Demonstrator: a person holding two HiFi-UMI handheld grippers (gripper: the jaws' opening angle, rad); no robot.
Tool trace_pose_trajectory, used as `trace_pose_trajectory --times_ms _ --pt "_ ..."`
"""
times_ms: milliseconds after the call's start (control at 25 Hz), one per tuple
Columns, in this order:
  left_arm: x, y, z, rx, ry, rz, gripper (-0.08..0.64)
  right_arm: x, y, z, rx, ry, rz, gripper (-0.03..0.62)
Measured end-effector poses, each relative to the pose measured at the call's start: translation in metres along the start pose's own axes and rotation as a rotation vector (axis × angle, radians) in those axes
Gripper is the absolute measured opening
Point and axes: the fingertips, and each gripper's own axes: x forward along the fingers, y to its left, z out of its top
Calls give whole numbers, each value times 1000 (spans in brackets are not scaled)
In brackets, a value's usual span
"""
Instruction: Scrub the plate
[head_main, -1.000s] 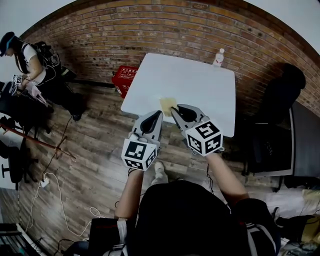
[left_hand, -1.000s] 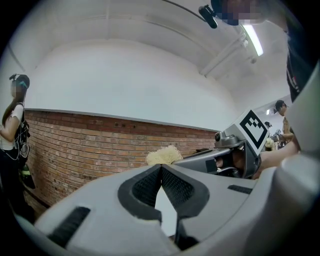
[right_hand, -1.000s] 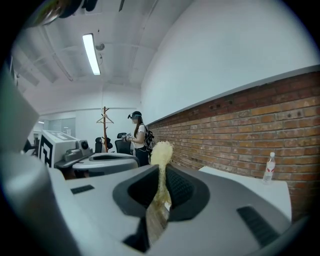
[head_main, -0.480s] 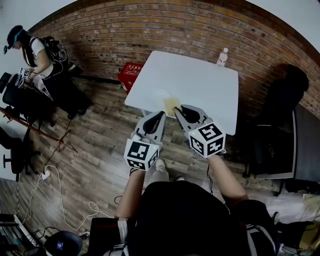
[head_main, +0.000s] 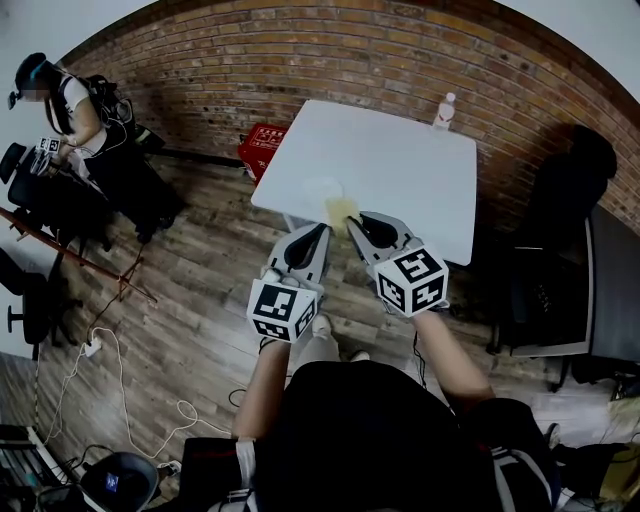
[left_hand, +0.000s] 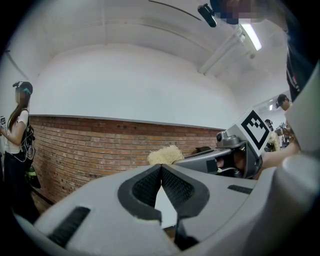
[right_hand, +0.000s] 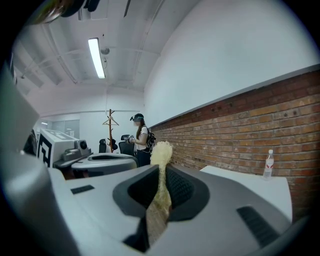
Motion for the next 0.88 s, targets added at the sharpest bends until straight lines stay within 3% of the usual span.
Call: trace_pose_trajectory --times_ms 880 --pt "-17 -6 0 -23 -19 -5 20 -13 14 -1 5 -4 3 43"
